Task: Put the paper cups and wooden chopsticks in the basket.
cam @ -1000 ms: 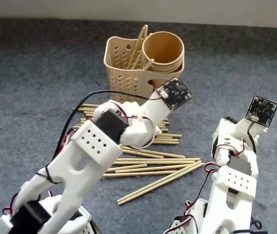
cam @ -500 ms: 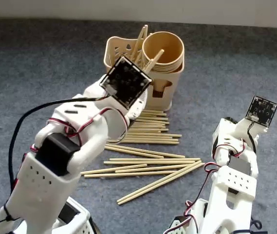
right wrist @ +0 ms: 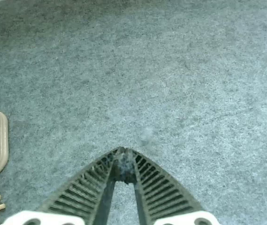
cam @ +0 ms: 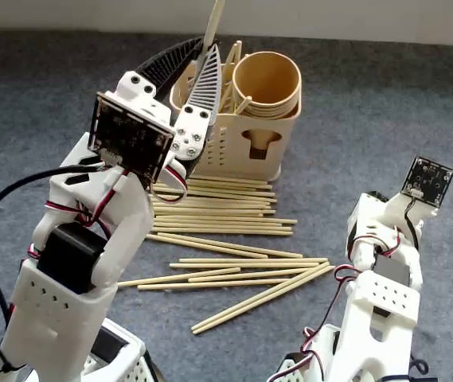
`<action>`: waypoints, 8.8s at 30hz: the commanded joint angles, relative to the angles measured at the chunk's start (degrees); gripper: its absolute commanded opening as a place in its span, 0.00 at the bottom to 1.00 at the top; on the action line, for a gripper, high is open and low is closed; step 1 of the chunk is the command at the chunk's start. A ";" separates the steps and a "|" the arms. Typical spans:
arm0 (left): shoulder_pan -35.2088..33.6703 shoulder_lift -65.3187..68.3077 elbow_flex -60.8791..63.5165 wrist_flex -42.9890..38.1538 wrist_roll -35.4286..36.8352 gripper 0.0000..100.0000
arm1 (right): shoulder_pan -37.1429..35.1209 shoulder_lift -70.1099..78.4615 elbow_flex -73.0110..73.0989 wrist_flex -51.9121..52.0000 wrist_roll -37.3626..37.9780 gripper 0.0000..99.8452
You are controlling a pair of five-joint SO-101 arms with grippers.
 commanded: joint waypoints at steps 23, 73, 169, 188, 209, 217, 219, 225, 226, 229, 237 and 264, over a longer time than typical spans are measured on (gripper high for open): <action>-12.53 20.09 -0.66 -21.10 18.20 0.01 | -0.84 -0.48 -0.40 -1.63 0.79 0.01; -17.27 -10.51 14.37 19.34 11.69 0.14 | -18.68 -27.38 -7.96 43.38 0.35 0.06; -26.59 -57.36 80.04 46.33 11.69 0.14 | -26.59 13.41 -7.96 44.97 -20.40 0.10; -26.59 -57.36 80.04 46.33 11.69 0.14 | -21.76 26.24 -6.64 36.97 -22.68 0.10; -26.59 -57.36 80.04 46.33 11.69 0.14 | -18.68 28.18 -11.65 37.05 -29.63 0.10; -26.59 -57.36 80.04 46.33 11.69 0.14 | -18.51 27.65 -11.56 37.49 -29.27 0.01; -26.59 -57.36 80.04 46.33 11.69 0.14 | -18.51 27.65 -11.47 37.58 -29.27 0.01; -26.59 -57.36 80.04 46.33 11.69 0.14 | -18.68 26.59 -15.43 48.04 -29.19 0.01; -26.59 -57.36 80.04 46.33 11.69 0.14 | -18.59 25.71 -17.01 49.45 -29.19 0.01; -26.59 -57.36 80.04 46.33 11.69 0.14 | -18.42 21.49 -19.91 53.41 -29.01 0.01; -26.59 -57.36 80.04 46.33 11.69 0.14 | -18.51 4.00 -20.53 57.80 -24.70 0.01; -26.59 -57.36 80.04 46.42 11.69 0.14 | -18.68 -30.55 -22.37 68.35 -24.26 0.00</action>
